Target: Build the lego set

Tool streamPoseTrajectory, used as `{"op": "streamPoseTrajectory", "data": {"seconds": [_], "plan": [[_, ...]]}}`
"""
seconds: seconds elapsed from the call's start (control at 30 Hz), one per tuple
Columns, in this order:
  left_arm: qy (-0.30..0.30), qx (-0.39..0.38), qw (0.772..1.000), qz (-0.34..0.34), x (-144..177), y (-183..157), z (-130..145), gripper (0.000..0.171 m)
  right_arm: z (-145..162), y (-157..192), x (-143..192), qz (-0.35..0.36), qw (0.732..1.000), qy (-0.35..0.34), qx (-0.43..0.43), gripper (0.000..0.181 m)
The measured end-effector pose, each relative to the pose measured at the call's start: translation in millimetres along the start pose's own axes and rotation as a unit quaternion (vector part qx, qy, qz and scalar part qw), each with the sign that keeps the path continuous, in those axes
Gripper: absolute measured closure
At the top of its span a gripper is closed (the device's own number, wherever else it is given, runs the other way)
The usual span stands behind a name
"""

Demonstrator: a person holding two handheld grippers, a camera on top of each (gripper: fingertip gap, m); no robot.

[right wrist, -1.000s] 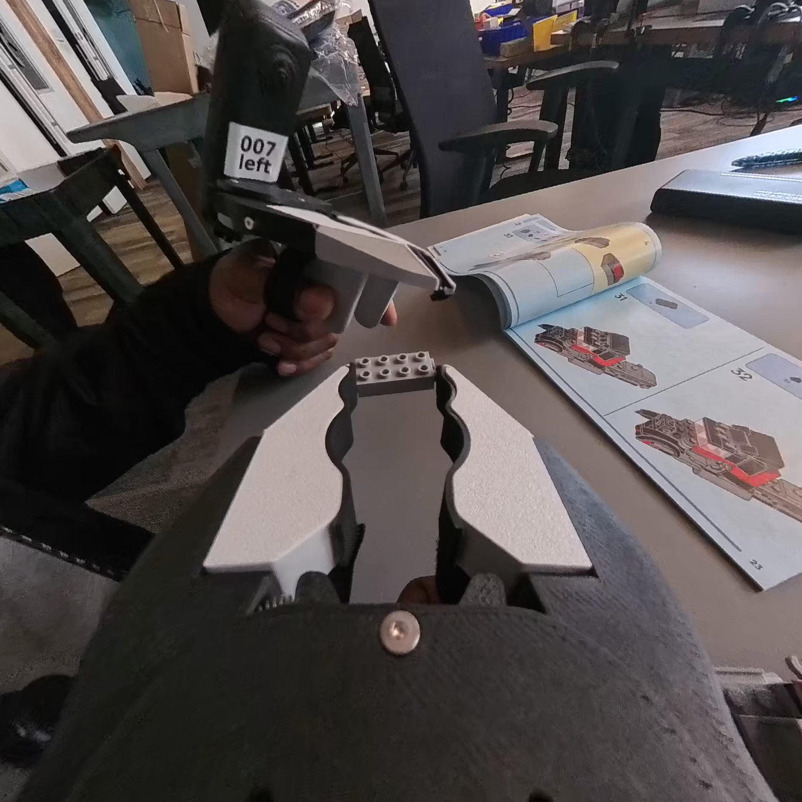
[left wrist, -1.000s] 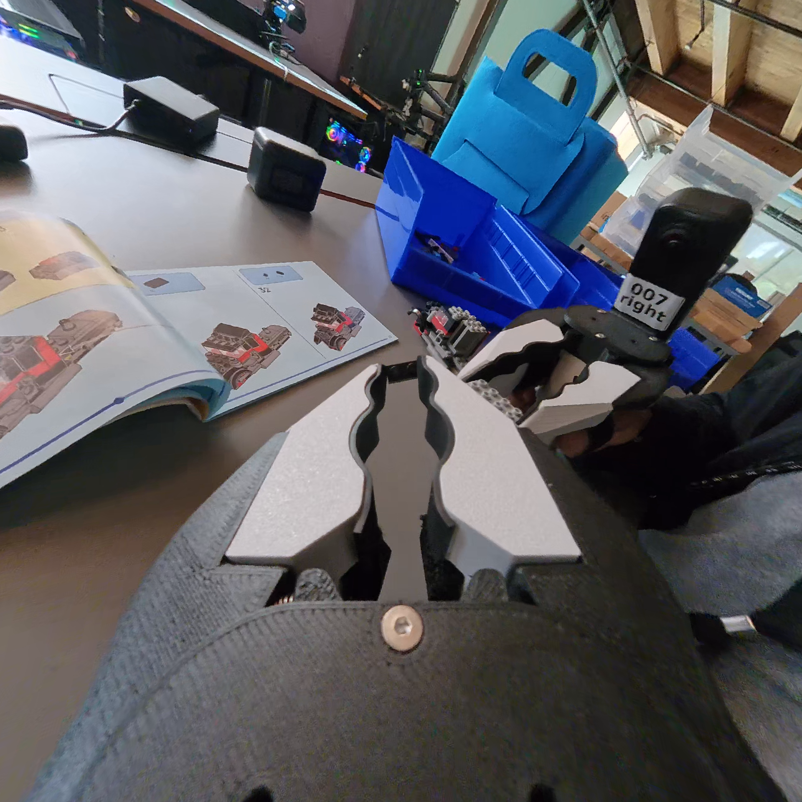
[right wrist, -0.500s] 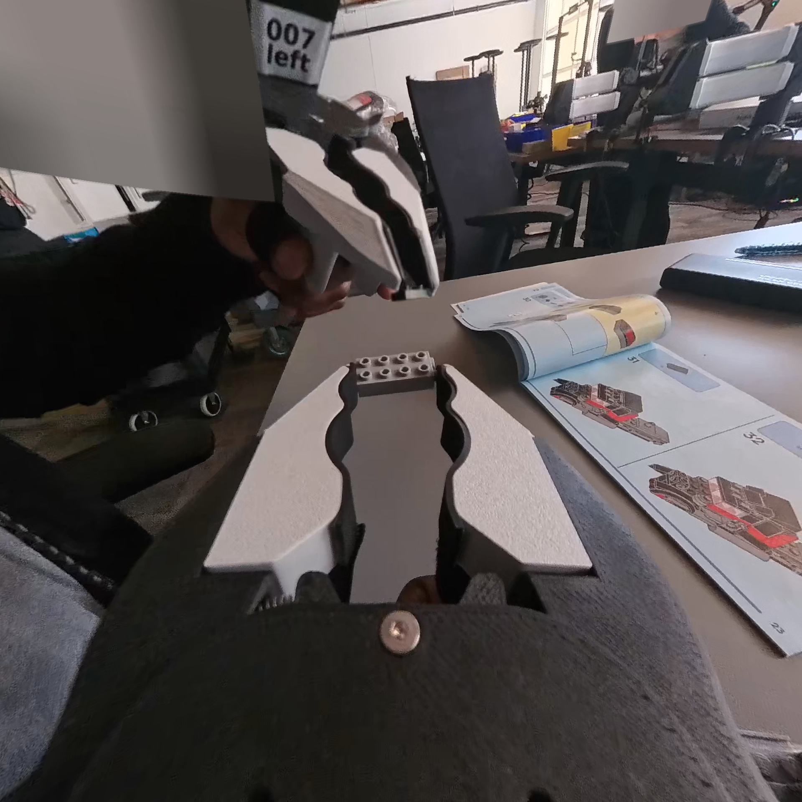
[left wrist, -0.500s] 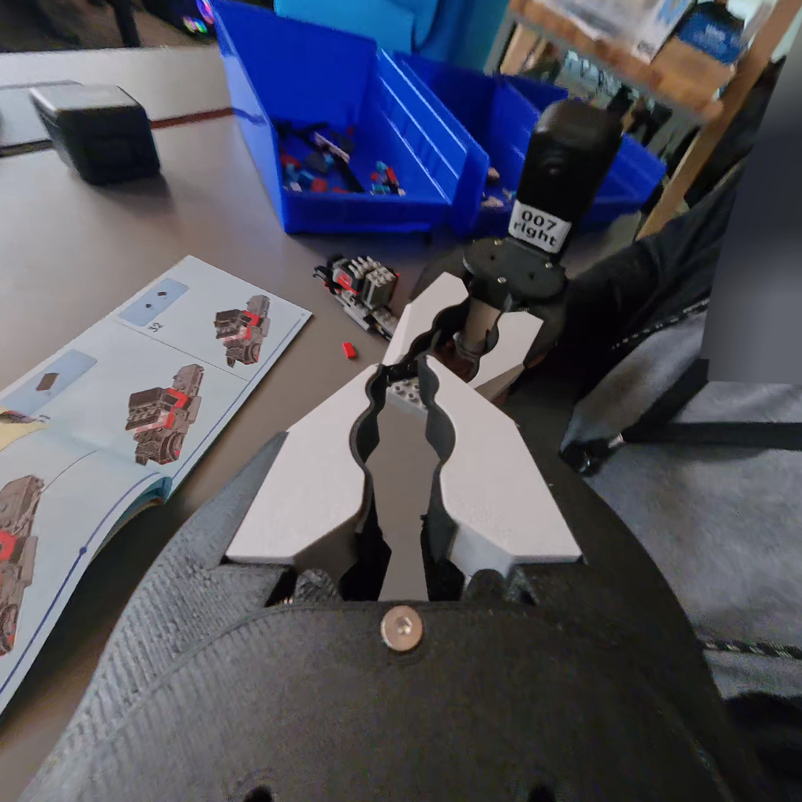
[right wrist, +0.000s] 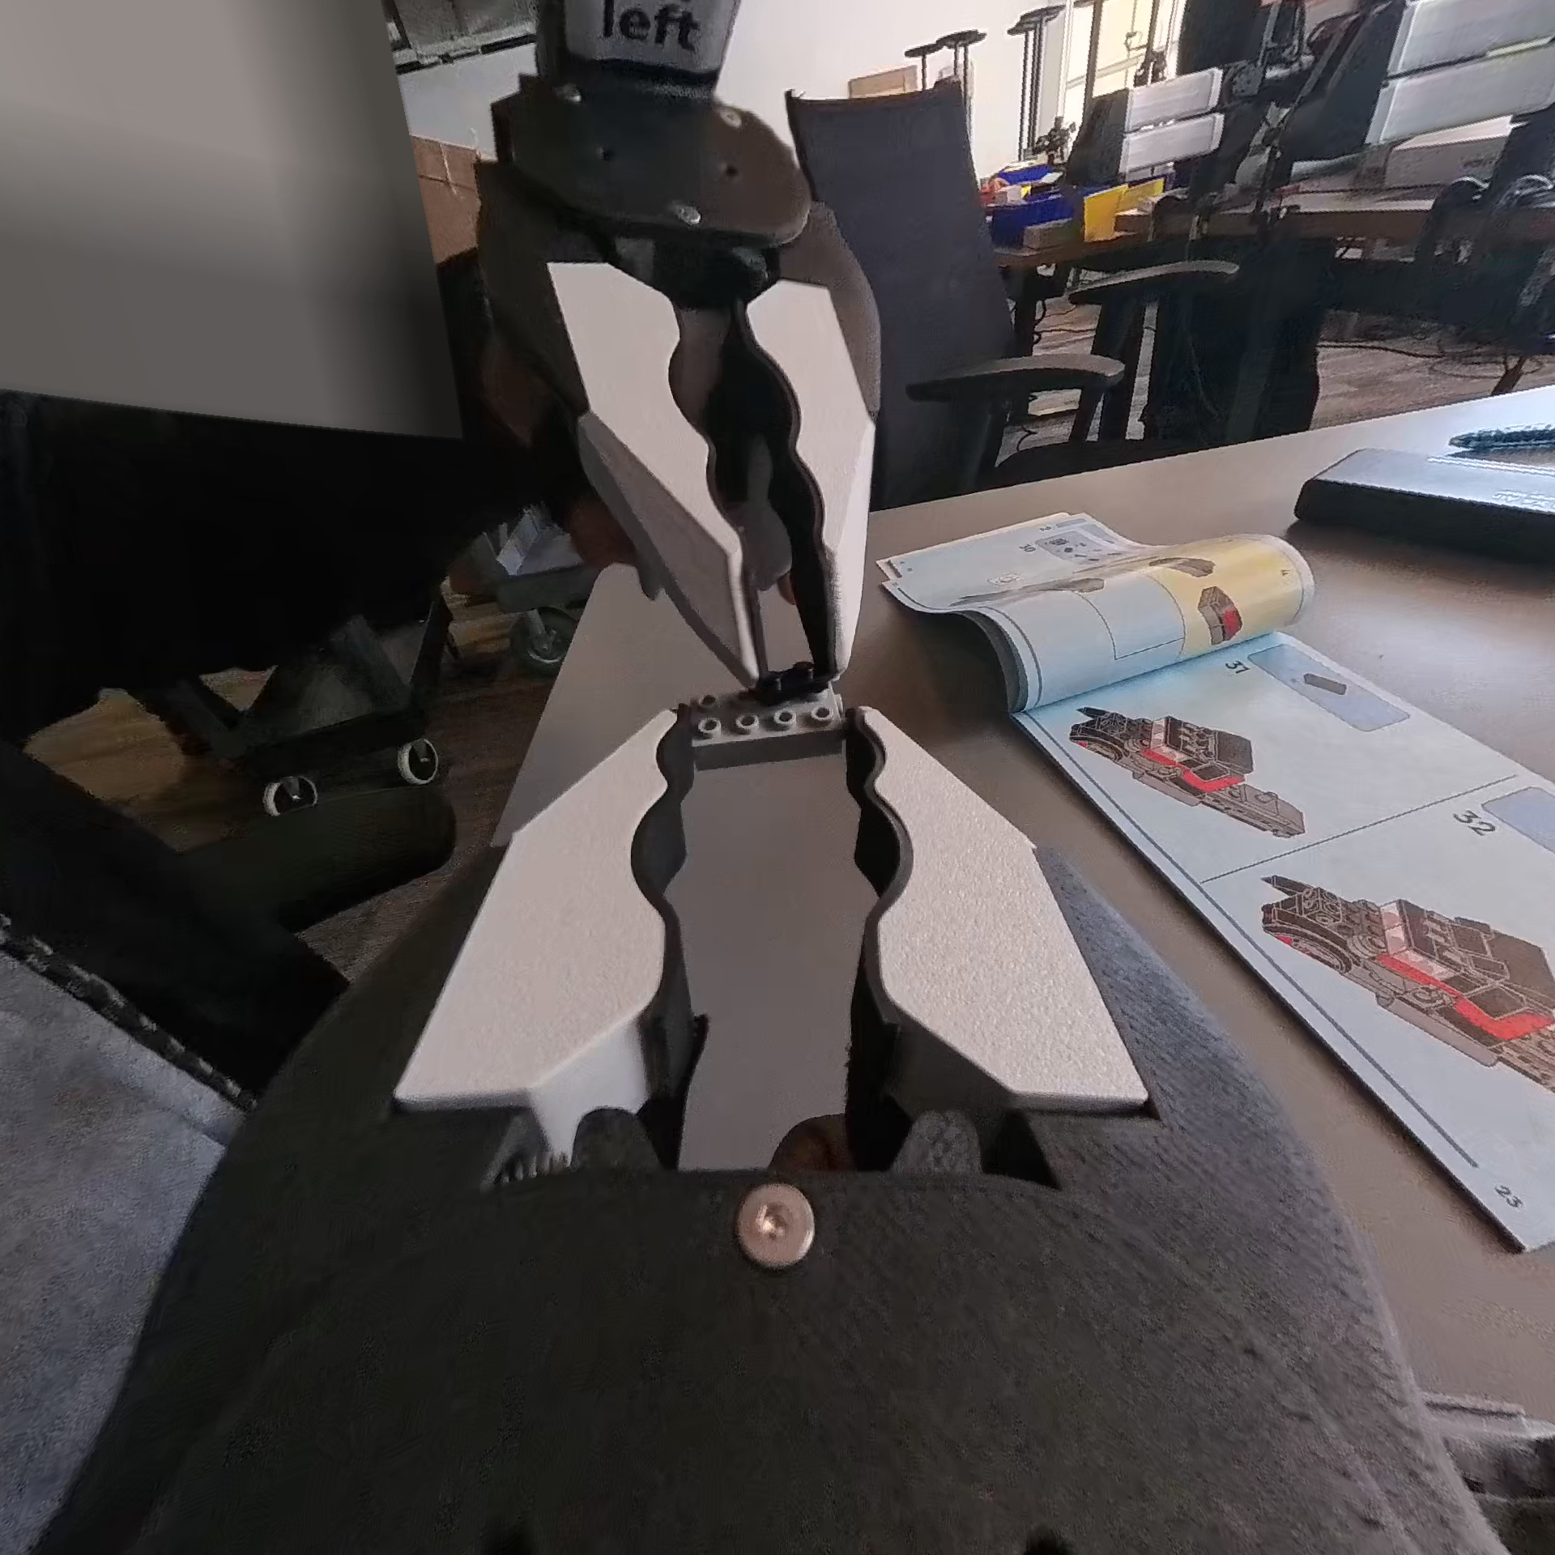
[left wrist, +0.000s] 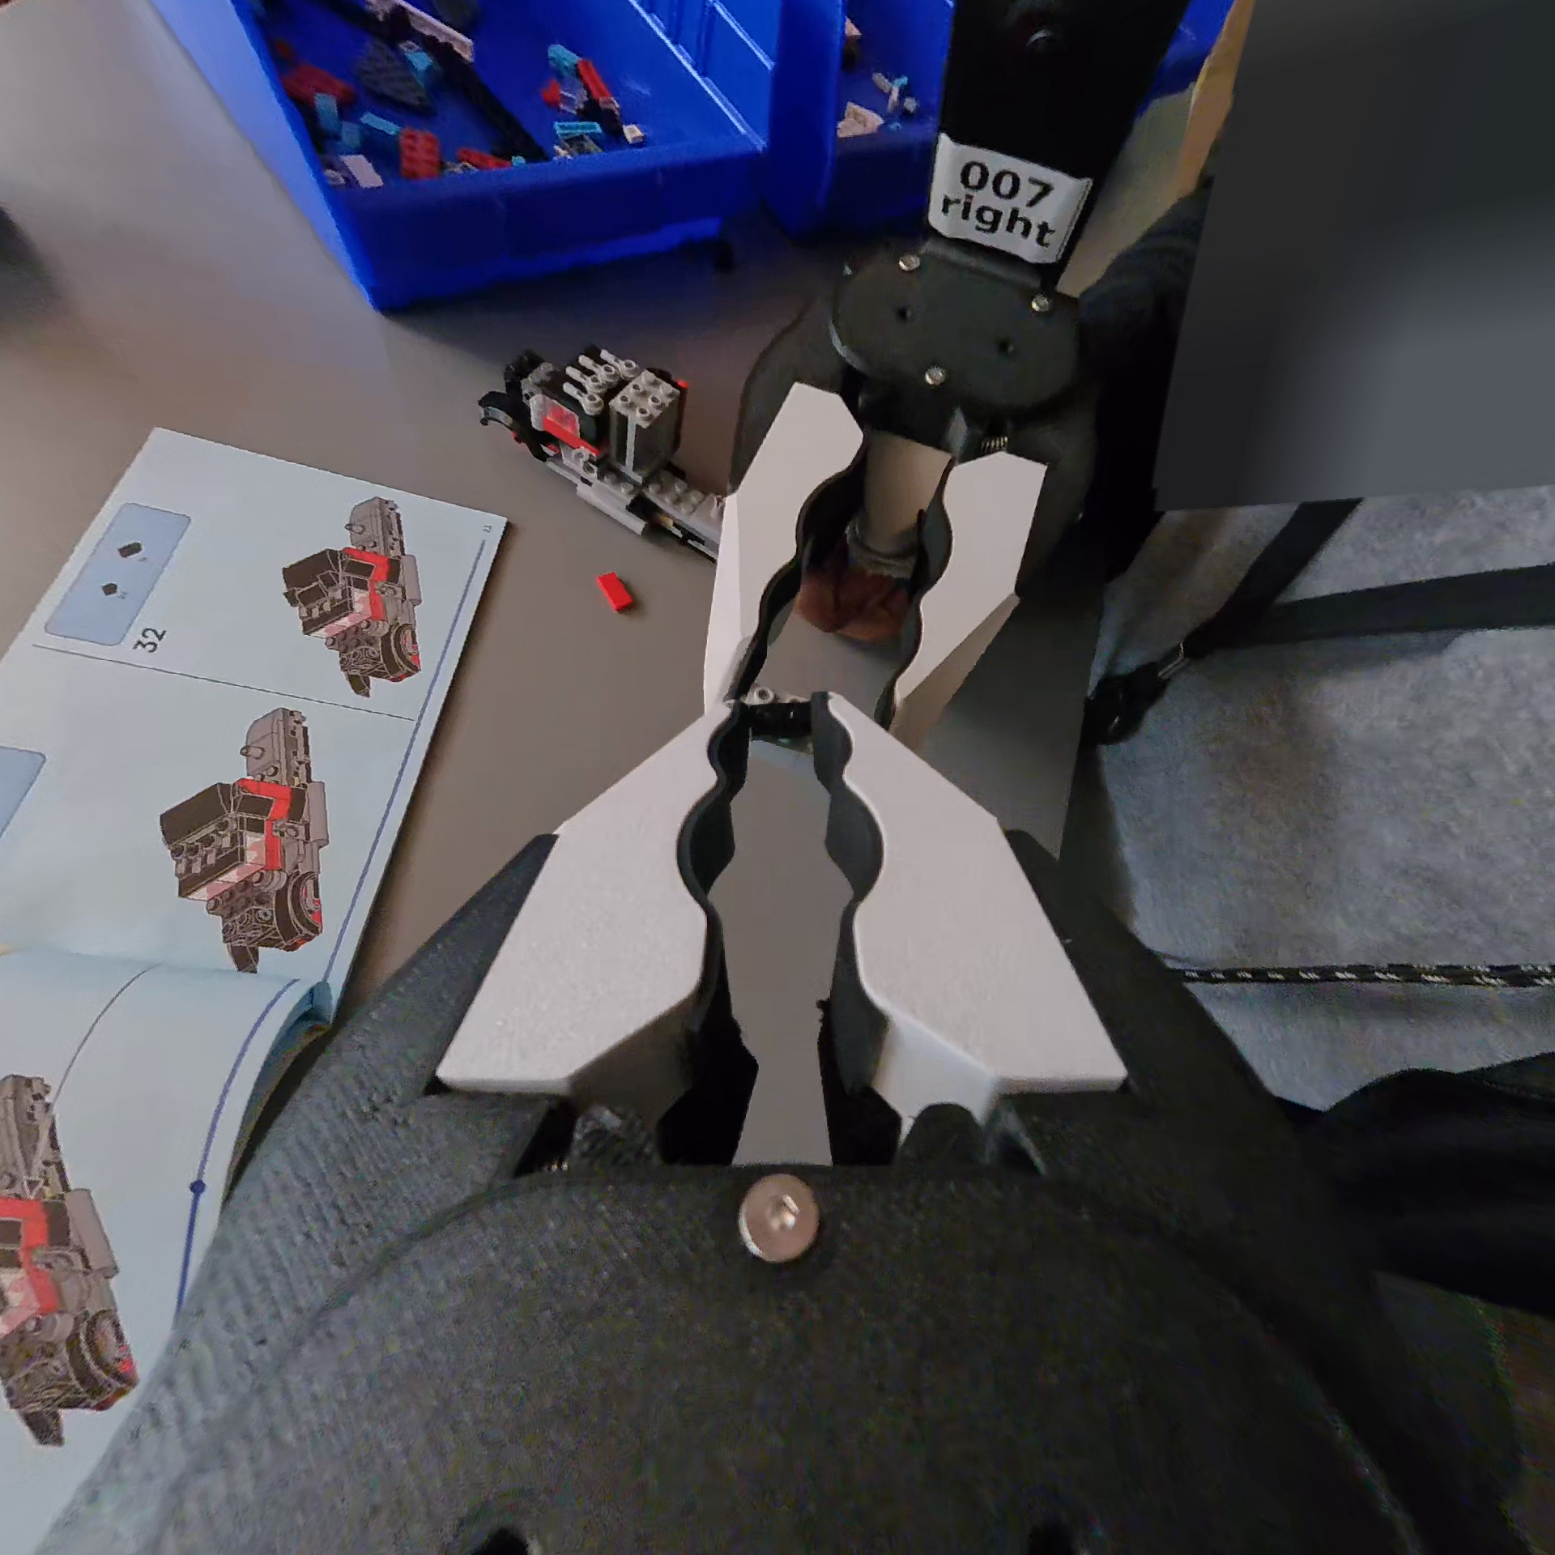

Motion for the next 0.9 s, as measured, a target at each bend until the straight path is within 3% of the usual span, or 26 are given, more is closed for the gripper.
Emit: {"op": "streamPoseTrajectory", "data": {"seconds": [0.3, 0.9], "plan": [[0.034, -0.030, 0.999, 0.026, -1.7, 2.5, -5.8, 0.155, -0.3, 0.1, -0.4, -0.004, 1.000, 0.001, 0.001, 0.144], [0.038, -0.029, 0.998, 0.052, -3.5, 7.4, -6.2, 0.152, -0.1, 1.8, 0.7, -0.006, 1.000, -0.001, 0.007, 0.144]]}}
Point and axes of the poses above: each gripper's, where its closed fingertips meet, x back along the fingers, z out of its underside, y = z × x across the jaws, the point moved 10 cm from there along x, back along the fingers, and after that the axes turned 4 degrees about y, right-handed, at the moved point
